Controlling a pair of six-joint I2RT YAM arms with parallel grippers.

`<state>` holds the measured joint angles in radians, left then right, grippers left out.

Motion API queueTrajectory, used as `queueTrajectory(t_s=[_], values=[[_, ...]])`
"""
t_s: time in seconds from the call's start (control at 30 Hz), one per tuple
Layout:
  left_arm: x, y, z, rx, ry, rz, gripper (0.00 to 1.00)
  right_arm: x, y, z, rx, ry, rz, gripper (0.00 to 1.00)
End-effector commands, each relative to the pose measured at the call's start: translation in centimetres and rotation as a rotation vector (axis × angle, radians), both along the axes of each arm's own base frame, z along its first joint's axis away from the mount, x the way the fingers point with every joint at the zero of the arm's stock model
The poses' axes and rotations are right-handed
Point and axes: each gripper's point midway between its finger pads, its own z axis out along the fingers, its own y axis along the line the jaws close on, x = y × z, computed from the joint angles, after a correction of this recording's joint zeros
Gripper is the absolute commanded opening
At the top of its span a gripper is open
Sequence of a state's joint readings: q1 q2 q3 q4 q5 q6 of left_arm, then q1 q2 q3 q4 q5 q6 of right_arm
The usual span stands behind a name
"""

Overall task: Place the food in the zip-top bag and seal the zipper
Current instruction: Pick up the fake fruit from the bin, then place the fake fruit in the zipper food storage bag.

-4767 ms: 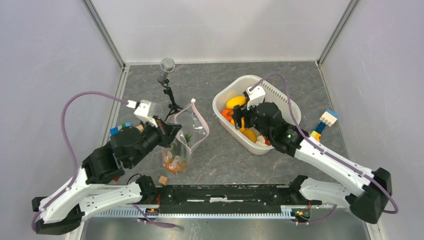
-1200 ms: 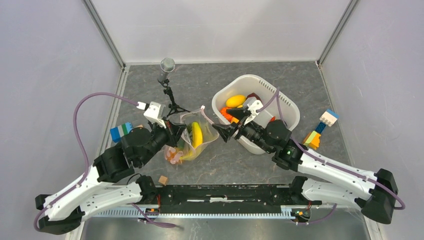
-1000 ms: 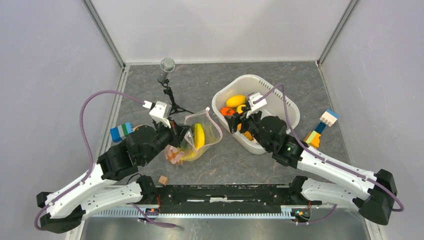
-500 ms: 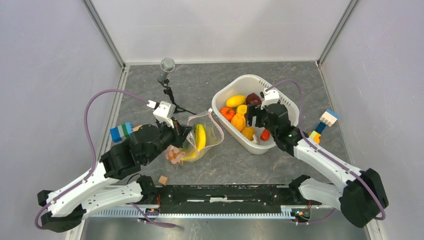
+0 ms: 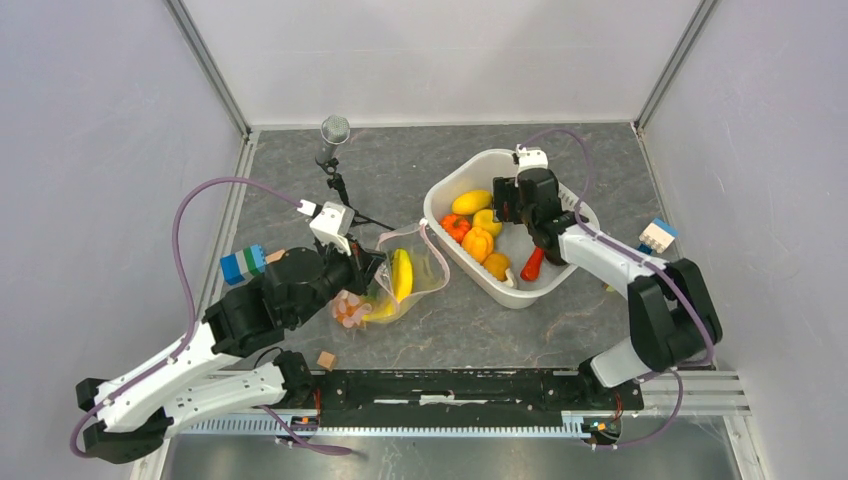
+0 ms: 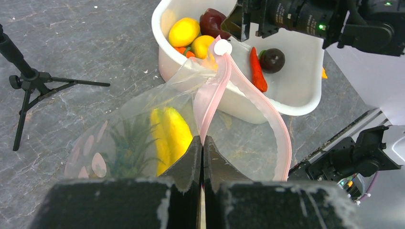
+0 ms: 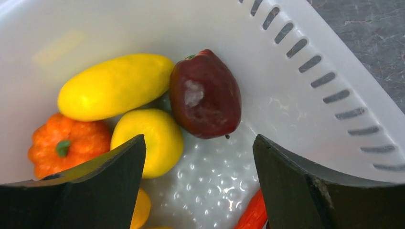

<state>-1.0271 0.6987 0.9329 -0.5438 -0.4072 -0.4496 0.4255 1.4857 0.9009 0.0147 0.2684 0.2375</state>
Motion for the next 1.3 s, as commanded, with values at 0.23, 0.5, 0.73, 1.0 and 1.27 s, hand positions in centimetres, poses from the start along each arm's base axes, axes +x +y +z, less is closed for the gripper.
queueTrajectory(t_s=[0.23, 0.5, 0.73, 1.0, 1.27], values=[[0.3, -0.1, 0.9, 0.004, -0.036, -0.004, 0.02, 4.2, 0.1, -5.3, 0.007, 0.111, 0.025, 0.78], [0.3, -0.1, 0.9, 0.003, -0.03, -0.004, 0.02, 3.0, 0.1, -4.3, 0.058, 0.056, 0.056, 0.48], [0.2, -0.1, 0.7, -0.003, -0.022, -0.005, 0.02, 1.0, -0.1, -1.2, 0.102, -0.015, 0.073, 0.42], [0.3, -0.3, 0.8, -0.001, -0.019, -0.007, 0.02, -1.2, 0.0, 2.0, 0.165, -0.096, 0.11, 0.42], [0.3, -0.5, 0.7, 0.0, -0.011, -0.008, 0.02, -3.7, 3.0, 6.0, 0.366, -0.15, 0.273, 0.42]])
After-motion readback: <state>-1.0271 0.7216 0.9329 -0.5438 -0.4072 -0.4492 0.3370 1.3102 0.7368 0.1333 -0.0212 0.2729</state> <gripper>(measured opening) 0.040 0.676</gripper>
